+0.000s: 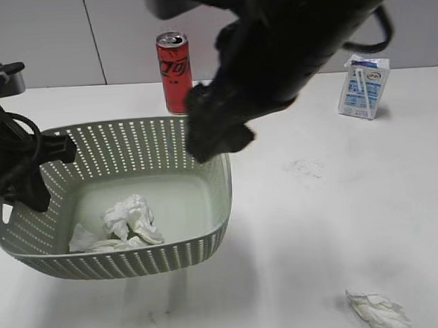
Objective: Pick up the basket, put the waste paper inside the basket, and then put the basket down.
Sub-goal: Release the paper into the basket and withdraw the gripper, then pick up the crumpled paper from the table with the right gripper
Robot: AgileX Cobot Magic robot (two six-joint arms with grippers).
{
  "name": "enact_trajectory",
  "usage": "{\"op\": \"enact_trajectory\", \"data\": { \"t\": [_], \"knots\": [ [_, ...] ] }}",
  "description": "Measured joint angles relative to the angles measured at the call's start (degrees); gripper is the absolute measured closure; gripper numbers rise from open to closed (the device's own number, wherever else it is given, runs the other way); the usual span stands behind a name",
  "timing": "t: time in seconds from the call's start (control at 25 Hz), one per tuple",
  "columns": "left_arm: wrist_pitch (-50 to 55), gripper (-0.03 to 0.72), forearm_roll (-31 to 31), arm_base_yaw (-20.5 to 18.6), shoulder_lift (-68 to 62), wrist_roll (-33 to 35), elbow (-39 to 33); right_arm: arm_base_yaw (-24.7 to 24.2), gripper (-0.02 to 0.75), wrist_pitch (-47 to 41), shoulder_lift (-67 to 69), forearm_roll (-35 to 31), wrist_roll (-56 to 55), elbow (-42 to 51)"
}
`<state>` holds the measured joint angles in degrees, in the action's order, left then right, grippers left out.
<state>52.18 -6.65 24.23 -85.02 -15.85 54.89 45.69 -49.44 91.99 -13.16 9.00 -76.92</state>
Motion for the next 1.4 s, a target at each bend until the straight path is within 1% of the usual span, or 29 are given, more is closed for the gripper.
{"op": "enact_trajectory", "data": {
  "t": [0.08,0.16,0.24,0.32,0.4,0.56,0.68,0.8,1.0,1.2,1.28,1.32,1.36,1.4],
  "knots": [
    [0.17,0.683,0.0,0.0,0.0,0.0,0.0,-2.0,0.175,-7.6,-2.89,4.25,-2.98,0.13],
    [0.22,0.683,0.0,0.0,0.0,0.0,0.0,-4.64,0.176,-11.15,-6.31,5.81,-3.89,1.85],
    [0.28,0.683,0.0,0.0,0.0,0.0,0.0,-6.53,0.176,-12.18,-10.3,6.66,-4.3,5.7],
    [0.28,0.683,0.0,0.0,0.0,0.0,0.0,-7.24,0.178,-11.58,-13.47,7.2,-4.57,12.27],
    [0.28,0.683,0.0,0.0,0.0,0.0,0.0,-7.33,0.178,-8.2,-15.42,7.67,-5.6,20.57],
    [0.68,0.683,0.0,0.0,0.0,0.0,0.0,-8.05,0.178,1.24,-14.81,9.19,-12.35,35.38],
    [1.0,0.683,0.0,0.0,0.0,0.12,0.0,-9.02,0.178,9.07,-13.23,9.19,-14.13,41.78],
    [1.0,0.683,0.34,0.0,0.0,0.24,0.0,-9.53,0.181,13.7,-10.83,10.5,-14.3,43.38],
    [1.0,0.683,0.63,0.0,0.0,0.3,0.0,-9.64,0.181,18.66,-3.71,11.45,-14.19,43.38],
    [1.09,0.683,0.63,0.0,0.0,0.3,0.0,-9.64,0.183,20.52,5.01,11.61,-14.19,43.34],
    [1.15,0.683,0.63,0.0,0.0,0.3,0.0,-9.64,0.222,20.34,5.75,11.59,-14.19,42.95],
    [1.15,0.683,0.63,0.0,0.0,0.3,0.0,-9.64,0.267,20.34,5.88,11.59,-14.19,42.79],
    [1.17,0.683,0.63,0.0,0.0,0.3,0.0,-9.64,0.322,20.34,5.94,11.54,-14.19,42.74],
    [1.22,0.683,0.63,0.0,0.0,0.3,0.0,-9.64,0.408,20.39,5.94,11.46,-14.19,42.67]
  ]
}}
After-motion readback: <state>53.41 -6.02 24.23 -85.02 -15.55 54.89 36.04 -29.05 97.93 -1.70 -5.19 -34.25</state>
